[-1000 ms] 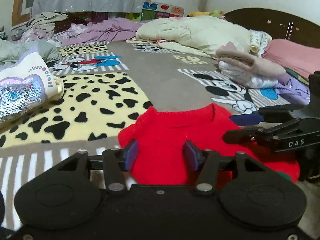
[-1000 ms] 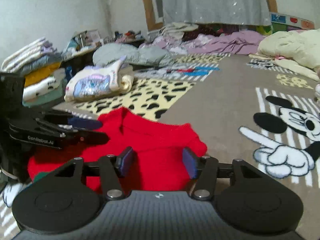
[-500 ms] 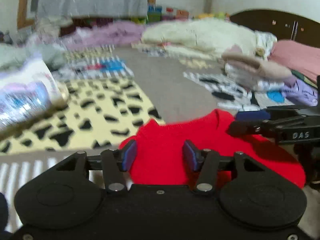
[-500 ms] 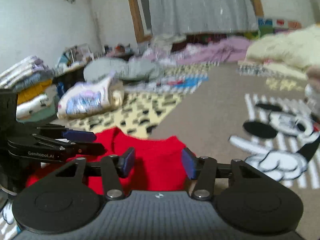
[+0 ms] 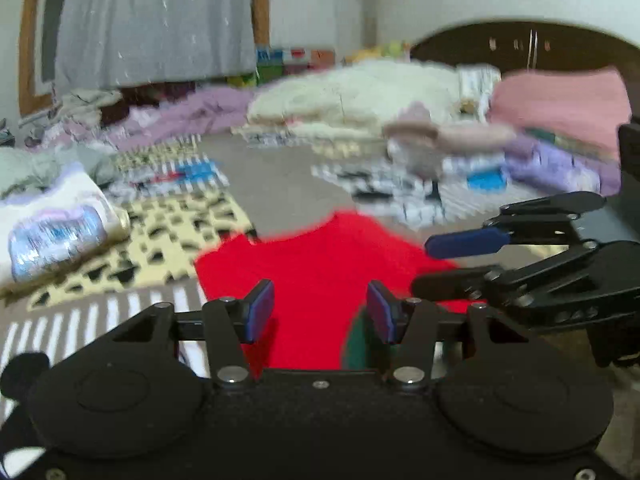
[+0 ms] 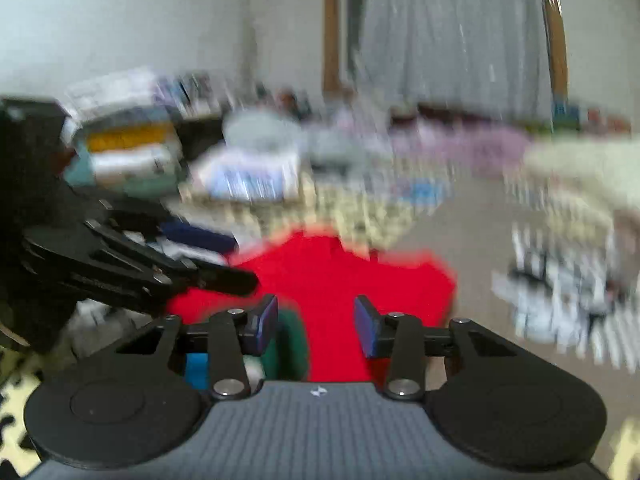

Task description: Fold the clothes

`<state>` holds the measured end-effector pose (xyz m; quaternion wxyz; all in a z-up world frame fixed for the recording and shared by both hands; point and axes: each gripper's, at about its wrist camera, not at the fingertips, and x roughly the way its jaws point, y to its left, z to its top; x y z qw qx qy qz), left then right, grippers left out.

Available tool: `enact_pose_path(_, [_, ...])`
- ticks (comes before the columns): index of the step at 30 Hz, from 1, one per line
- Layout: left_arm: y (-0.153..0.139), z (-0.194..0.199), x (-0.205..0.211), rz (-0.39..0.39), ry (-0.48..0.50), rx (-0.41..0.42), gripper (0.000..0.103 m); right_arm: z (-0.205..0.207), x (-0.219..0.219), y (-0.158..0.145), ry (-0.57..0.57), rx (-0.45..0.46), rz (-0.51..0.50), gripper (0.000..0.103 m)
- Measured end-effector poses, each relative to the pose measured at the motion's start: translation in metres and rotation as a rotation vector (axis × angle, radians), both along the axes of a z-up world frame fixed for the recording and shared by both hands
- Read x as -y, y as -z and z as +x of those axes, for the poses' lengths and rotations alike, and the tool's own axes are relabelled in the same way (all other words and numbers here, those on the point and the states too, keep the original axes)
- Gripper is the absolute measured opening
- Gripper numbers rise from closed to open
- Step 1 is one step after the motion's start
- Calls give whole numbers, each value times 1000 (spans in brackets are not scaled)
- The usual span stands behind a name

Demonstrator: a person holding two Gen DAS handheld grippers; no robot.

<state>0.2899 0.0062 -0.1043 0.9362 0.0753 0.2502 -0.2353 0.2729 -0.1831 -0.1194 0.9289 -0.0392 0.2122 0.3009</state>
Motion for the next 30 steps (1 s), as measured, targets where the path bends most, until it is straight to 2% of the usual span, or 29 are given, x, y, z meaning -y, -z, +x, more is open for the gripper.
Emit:
enact_pose_path(1, [12, 5, 5, 37, -4, -42, 53, 8, 0, 12, 4, -72, 3, 44])
enact_pose_path(2, [23, 3, 8, 53, 0, -15, 53, 14, 4, 23, 0, -120, 41, 44])
enact_pose_path(3, [26, 1, 10, 60, 2, 7, 53, 15, 6, 24, -1, -118, 58, 44])
enact_pose_path(9, [18, -2, 7, 31, -19, -6, 53, -2, 2, 15, 11, -79, -10, 45])
enact_pose_path(12, [6, -8, -12, -86, -71, -31, 54, -14, 15, 7, 62, -48, 76, 49])
enact_pose_path(13, [3, -8, -20, -140, -104, -46, 54, -11, 25, 4, 101, -63, 138, 57])
enact_pose_path(14, [1, -7, -28, -197, -138, -63, 56, -6, 36, 4, 142, -91, 199, 65])
enact_pose_path(15, [2, -3, -36, -260, -174, -90, 59, 0, 47, 7, 176, -130, 259, 67])
enact_pose_path(17, [4, 6, -50, -362, -225, -145, 63, 15, 64, 17, 222, -223, 377, 67])
enact_pose_path(20, [9, 18, -61, -459, -270, -213, 68, 35, 79, 31, 258, -344, 512, 67])
enact_pose_path(24, [17, 34, -65, -540, -277, -282, 68, 54, 79, 43, 256, -422, 574, 67])
enact_pose_path(30, [25, 50, -59, -570, -285, -332, 68, 69, 67, 45, 227, -448, 546, 69])
